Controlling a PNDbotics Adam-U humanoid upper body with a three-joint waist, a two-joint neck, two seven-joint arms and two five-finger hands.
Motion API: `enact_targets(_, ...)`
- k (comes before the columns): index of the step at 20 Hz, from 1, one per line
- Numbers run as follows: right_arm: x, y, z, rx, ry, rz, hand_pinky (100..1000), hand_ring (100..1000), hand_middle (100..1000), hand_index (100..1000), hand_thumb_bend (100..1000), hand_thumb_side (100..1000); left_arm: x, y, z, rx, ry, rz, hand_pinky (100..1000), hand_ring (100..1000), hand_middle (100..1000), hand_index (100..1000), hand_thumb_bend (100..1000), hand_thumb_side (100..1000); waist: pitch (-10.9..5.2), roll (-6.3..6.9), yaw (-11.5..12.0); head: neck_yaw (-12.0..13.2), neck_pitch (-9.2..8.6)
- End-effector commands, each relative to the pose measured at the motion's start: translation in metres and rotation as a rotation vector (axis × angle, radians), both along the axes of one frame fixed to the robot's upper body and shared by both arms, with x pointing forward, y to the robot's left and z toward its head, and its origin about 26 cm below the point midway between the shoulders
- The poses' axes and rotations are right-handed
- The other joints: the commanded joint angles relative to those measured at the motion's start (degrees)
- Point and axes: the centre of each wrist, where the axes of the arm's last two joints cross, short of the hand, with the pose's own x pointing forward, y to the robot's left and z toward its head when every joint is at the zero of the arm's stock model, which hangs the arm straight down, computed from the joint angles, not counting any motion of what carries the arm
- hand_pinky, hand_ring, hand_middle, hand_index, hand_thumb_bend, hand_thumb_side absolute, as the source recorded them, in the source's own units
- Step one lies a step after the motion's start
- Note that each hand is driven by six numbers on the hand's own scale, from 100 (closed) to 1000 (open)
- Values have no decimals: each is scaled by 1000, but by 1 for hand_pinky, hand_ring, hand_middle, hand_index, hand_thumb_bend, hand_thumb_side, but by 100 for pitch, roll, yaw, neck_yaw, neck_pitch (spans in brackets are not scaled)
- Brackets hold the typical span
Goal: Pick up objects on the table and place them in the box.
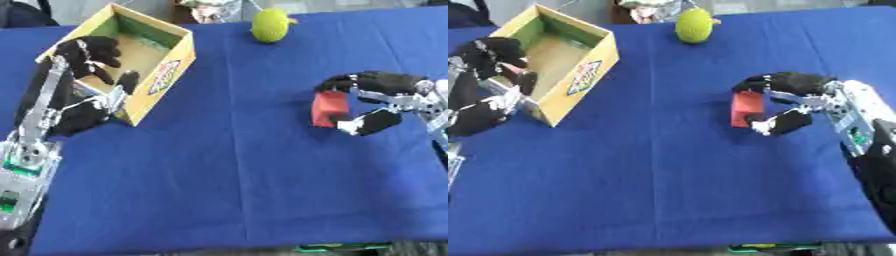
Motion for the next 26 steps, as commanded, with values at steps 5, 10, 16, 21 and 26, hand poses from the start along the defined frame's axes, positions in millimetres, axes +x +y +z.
enact_targets(5, 4, -8, 5, -2, -12, -31, 850, 864, 786, 956, 100, 611, -2, 1, 6, 10, -21, -1, 489, 630, 621, 767, 386, 409, -75, 1, 2, -24, 0)
enact_targets(10, 5, -10, 4, 27, -17, -40, 825, 830, 654, 946, 100, 536, -2, 1, 6, 9, -22, 0, 489, 631, 621, 766, 382, 409, -73, 5, 0, -28, 2)
enact_targets(16, 4, -4, 19, 96, -80, 3, 803, 763, 476, 917, 100, 296, -2, 2, 6, 7, -23, 0, 490, 632, 622, 766, 363, 412, -73, 0, 1, -32, 6)
enact_targets(21, 1, 8, 43, 173, -138, 72, 803, 753, 467, 910, 100, 209, -2, 2, 4, 2, -18, 4, 489, 631, 621, 766, 354, 414, -70, -14, 19, -36, -15)
enact_targets(26, -2, 25, 84, 217, -205, 148, 802, 753, 467, 911, 100, 108, -3, 1, 1, -21, -21, 11, 482, 625, 615, 761, 348, 410, -57, -32, 85, -66, -46)
